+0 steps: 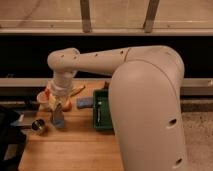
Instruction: Place eraser in plastic cup
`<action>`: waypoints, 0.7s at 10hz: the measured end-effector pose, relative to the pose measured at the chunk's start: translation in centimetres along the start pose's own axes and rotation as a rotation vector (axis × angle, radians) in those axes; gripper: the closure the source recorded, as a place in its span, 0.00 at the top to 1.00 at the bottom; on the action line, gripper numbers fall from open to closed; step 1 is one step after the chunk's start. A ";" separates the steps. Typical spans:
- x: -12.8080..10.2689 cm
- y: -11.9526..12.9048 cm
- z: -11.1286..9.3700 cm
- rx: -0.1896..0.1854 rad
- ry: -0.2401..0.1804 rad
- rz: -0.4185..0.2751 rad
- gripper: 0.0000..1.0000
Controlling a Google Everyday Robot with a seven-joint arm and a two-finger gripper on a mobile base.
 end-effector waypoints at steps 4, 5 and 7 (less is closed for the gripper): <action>0.0 0.0 0.0 0.000 0.000 0.000 0.54; 0.0 0.0 0.0 0.000 0.000 0.000 0.66; 0.0 0.0 0.0 0.000 0.000 0.000 0.79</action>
